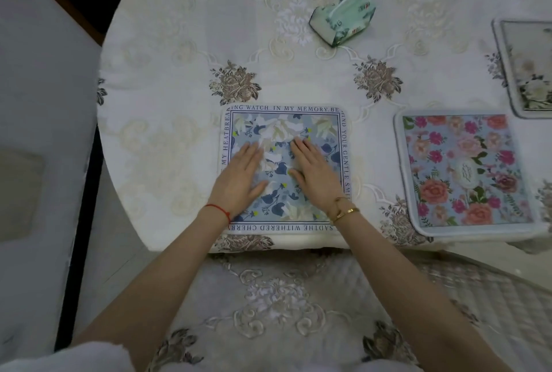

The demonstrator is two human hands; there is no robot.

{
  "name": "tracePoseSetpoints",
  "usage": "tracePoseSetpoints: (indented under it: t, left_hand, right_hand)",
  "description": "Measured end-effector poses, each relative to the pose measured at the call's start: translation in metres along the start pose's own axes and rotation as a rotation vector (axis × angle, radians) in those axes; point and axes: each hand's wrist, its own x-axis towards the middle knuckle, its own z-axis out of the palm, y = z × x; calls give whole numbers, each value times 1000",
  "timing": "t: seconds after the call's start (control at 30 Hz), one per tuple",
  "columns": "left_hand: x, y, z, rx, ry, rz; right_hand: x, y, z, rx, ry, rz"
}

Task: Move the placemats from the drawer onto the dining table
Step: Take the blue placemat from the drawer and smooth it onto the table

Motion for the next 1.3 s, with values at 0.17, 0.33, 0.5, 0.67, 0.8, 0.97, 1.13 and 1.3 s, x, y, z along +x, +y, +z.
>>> tracePoseSetpoints:
  t: [0.17,0.33,0.5,0.67,0.8,0.97,1.13,1.3]
  left_hand:
    - [-21,-5,2,34,7,-28]
    - [-47,-15,2,16,69,-86]
    - [-65,-1,5,-69,110,-166]
    - [-69,40,24,-66,69,-89]
    - [-76,44,35,-50,36,-125]
    - [-90,27,28,-21,33,-115]
    - [-109,10,24,10,78,-150]
    - [-109,9,17,-23,135,-189]
  right_hand:
    - [-27,26,-5,-6,14,37]
    - [-61,49,-14,-10,41,128]
    - [-88,33,-15,13,73,160]
    - [-92,-10,10,-3,-25,29]
    - [-94,-5,16,2,-37,35]
    - [-117,22,6,-20,-61,50]
    - [-140,43,-4,-32,-57,78]
    - [-140,39,-13,-7,1,126]
